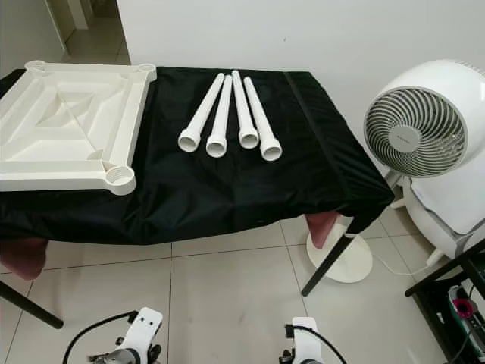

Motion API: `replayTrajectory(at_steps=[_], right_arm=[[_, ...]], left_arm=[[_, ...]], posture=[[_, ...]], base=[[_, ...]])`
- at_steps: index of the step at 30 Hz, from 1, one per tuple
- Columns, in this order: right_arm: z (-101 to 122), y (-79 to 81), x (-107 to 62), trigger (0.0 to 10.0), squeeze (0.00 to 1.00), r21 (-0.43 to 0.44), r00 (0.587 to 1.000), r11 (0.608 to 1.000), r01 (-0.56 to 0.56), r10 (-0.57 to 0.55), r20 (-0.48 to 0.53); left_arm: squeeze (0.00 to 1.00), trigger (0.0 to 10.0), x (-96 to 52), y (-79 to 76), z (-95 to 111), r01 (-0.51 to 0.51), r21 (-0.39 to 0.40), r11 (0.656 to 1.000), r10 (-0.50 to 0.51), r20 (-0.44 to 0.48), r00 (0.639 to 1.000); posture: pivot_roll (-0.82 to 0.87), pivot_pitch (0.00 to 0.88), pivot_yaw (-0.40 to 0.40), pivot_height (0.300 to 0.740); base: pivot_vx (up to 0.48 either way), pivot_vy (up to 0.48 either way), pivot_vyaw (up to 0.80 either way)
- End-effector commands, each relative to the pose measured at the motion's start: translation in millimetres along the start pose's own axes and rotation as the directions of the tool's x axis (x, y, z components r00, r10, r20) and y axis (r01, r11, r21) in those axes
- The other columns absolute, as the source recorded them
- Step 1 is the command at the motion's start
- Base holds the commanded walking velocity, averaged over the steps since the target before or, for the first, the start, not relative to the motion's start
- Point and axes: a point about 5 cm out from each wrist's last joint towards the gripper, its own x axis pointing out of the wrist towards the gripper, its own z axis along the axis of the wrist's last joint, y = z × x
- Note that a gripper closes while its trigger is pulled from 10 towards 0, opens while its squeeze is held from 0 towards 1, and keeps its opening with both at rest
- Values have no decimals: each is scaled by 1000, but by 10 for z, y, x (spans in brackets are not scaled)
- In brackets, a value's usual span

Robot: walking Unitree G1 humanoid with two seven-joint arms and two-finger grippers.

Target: Building children table

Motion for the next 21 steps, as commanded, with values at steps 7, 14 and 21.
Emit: replayTrajectory(at_steps=[7,14,21], right_arm=[[291,-102,2,10000,0,5,983,1000,-25,24,183],[412,-186,-26,10000,890,-5,961,999,-48,47,271],[543,-156,-32,10000,1000,-42,936,995,-87,96,338]], left_arm=[[0,10000,-7,-42,38,36,23,999,-38,72,997],[1000,10000,-14,-72,61,84,22,996,-86,110,990],[1000,10000,-68,240,602,105,107,989,-134,316,939]], posture=[[13,38,-19,740],[11,53,-12,740],[9,56,-11,740]], base=[[0,0,0],[0,0,0],[0,0,0]])
